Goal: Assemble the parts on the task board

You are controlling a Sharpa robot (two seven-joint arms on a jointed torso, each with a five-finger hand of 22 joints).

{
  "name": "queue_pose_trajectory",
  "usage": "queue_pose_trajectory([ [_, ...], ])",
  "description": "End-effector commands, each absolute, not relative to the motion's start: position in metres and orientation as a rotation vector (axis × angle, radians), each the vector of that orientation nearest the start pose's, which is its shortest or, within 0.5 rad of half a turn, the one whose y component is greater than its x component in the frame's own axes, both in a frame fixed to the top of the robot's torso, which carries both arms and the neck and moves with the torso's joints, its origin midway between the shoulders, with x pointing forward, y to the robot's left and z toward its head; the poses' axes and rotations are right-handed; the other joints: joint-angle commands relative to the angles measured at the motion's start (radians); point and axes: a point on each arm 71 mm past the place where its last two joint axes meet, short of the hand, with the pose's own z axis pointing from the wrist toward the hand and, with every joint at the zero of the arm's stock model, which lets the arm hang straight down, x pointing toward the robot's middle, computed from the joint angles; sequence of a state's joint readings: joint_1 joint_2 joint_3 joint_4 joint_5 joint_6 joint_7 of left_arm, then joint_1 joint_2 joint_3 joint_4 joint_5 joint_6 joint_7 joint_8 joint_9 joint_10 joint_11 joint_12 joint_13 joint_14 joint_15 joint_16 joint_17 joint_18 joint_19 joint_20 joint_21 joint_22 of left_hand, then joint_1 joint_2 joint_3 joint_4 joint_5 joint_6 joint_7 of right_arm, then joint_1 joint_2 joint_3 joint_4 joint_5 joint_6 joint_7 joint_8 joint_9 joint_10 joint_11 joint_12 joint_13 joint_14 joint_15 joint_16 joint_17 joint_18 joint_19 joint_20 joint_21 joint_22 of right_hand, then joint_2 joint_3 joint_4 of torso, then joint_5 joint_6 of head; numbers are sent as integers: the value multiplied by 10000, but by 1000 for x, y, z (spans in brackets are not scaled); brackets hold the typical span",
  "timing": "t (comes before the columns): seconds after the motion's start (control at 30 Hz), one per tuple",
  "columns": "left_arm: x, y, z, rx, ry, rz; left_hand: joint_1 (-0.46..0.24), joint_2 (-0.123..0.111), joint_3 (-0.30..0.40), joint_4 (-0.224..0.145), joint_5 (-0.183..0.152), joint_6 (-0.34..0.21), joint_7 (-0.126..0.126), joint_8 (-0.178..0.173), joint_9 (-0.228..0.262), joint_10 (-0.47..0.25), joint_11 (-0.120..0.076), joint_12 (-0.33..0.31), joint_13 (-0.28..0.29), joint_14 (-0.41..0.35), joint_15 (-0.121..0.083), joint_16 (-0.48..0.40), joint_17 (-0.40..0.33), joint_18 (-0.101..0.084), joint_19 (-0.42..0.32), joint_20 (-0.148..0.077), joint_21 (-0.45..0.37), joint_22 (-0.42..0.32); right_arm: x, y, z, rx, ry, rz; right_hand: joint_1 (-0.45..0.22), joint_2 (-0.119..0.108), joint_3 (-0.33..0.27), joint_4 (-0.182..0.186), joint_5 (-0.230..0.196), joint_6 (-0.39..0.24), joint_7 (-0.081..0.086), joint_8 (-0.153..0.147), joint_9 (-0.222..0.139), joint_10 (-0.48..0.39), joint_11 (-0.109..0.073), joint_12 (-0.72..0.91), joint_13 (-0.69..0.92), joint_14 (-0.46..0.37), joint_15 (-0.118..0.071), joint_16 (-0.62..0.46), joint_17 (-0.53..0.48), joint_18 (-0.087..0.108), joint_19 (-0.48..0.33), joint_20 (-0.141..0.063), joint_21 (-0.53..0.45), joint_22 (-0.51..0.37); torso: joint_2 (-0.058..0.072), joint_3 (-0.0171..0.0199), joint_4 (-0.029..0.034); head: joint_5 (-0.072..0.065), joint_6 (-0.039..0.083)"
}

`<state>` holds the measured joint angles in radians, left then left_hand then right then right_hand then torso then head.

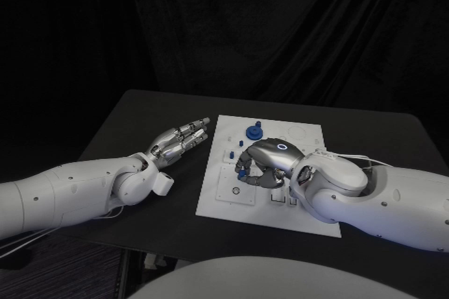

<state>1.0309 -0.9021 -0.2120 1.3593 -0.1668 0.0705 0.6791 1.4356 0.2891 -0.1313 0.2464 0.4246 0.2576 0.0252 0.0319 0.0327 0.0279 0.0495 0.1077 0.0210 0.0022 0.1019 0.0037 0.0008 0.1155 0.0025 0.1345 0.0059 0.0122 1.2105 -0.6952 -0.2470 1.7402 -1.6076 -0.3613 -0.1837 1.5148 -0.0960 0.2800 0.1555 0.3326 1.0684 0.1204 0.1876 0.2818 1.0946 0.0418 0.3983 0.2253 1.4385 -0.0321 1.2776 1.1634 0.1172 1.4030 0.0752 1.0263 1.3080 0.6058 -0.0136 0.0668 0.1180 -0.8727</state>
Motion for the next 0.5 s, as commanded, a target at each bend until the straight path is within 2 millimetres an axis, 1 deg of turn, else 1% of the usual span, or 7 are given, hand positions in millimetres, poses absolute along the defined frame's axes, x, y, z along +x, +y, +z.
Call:
queue_pose_trajectory([
  [0.03, 432, 272, -290, -8935, 14213, -18264, 96, 17, 53, -2, 58, 1, 95, 15, 10, -15, 30, 32, -2, -22, 75, -37, -8, -154, 6, 54, -24, 13, 388, -68, -233, -6130, 16883, 8392, -2, 30, -25, -74, 55, 186, -186, 453, 1213, -46, 18, -52, -16, 28, 36, 48, 119, -225, 51, 2, 145, 1375, 10, 7, 4, -13, 1],
  [0.1, 432, 271, -290, -8937, 14217, -18271, 94, 18, 60, 1, 57, 0, 100, 15, 10, -16, 29, 35, -2, -22, 78, -37, -8, -153, 6, 59, -24, 13, 388, -64, -237, -6382, 16946, 8312, 3, 27, -24, -85, 56, 182, -184, 456, 1227, -39, 18, -64, -20, 43, 36, 74, 150, -235, 70, 3, 204, 1389, 19, 11, 1, -11, 1],
  [0.2, 432, 271, -291, -8940, 14221, -18276, 94, 18, 60, 1, 57, 0, 100, 15, 10, -16, 29, 35, -2, -22, 78, -37, -8, -153, 6, 59, -24, 13, 388, -61, -242, -6605, 17030, 8212, 8, 23, -24, -98, 52, 179, -181, 458, 1242, -31, 18, -77, -25, 47, 37, 75, 149, -235, 74, 4, 211, 1391, 24, 9, 17, -9, 1],
  [0.3, 432, 271, -291, -8948, 14236, -18276, 94, 18, 60, 1, 57, 0, 100, 15, 10, -16, 29, 35, -2, -22, 78, -37, -8, -153, 6, 59, -24, 13, 387, -58, -247, -6790, 17072, 8110, 21, 14, -23, -123, 41, 170, -176, 458, 1265, -22, 19, -98, -33, 51, 37, 77, 149, -233, 72, 6, 205, 1390, 22, 5, 0, 19, 1],
  [0.43, 432, 271, -292, -8960, 14260, -18297, 94, 18, 60, 1, 57, 0, 100, 15, 10, -16, 29, 35, -2, -22, 78, -37, -8, -153, 6, 59, -24, 13, 387, -58, -251, -6871, 17120, 8044, 29, 0, -23, -147, 14, 148, -167, 448, 1287, -19, 26, -129, -44, 46, 41, 62, 128, -229, 66, 9, 186, 1384, 12, 8, -7, -2, 1],
  [0.5, 432, 270, -292, -8964, 14268, -18308, 94, 18, 60, 1, 57, 0, 100, 15, 10, -16, 29, 35, -2, -22, 78, -37, -8, -153, 6, 59, -24, 13, 387, -58, -253, -6872, 17131, 8044, 34, 0, -20, -156, 4, 141, -163, 445, 1295, -16, 28, -140, -48, 42, 43, 55, 120, -226, 61, 10, 172, 1381, 9, 8, -17, 14, 1],
])
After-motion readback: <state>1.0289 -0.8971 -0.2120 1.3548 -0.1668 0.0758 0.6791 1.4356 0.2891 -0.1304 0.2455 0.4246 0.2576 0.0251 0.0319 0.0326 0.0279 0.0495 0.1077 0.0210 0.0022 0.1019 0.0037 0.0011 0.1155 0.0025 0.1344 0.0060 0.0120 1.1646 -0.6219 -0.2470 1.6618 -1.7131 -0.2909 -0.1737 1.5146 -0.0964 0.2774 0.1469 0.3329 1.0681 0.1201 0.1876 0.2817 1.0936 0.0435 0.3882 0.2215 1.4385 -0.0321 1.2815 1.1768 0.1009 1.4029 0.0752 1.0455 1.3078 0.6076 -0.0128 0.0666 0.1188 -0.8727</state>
